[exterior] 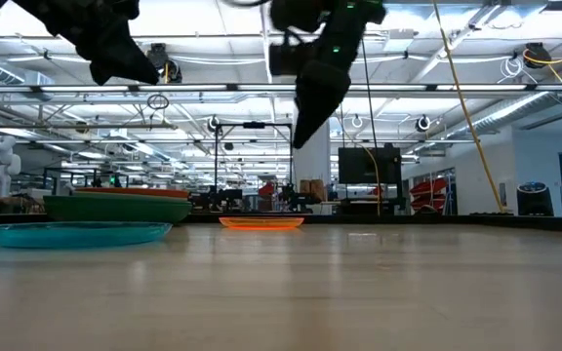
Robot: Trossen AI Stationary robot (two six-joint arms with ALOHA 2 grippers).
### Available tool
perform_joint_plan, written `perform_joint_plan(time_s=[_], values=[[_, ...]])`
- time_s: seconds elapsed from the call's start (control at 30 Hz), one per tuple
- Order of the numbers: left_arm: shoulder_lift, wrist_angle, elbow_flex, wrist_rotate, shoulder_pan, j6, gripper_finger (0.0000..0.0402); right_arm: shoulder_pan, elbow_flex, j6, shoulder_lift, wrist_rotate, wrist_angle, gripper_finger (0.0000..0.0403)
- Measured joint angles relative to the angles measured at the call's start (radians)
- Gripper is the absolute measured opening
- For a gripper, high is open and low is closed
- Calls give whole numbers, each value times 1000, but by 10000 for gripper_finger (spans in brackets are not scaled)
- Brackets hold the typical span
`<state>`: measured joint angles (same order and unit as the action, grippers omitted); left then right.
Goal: Stack plastic plates
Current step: Stack the orange plate on top of the light green plate
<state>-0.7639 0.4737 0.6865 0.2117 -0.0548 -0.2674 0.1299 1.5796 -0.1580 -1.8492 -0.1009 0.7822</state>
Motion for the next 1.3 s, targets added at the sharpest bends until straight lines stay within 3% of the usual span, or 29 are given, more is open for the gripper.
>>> perform_joint_plan(time_s=[0.17,0.33,0.67,0.77,0.97,1.3], values=[[-50,-66,0,0,12,2,77,23,-273,-25,227,-2,-367,154],[-135,-157,0,0,11,15,77,34,-436,-53,412,-2,-616,154],[-327,-431,6,0,11,38,77,6,-700,-159,666,6,-887,154],[-397,-504,30,1,11,38,77,5,-767,-200,742,68,-989,154],[-553,-501,141,52,10,58,77,5,-832,-212,840,106,-1005,154],[-812,-184,412,147,-5,229,77,6,-855,-240,897,106,-907,154]])
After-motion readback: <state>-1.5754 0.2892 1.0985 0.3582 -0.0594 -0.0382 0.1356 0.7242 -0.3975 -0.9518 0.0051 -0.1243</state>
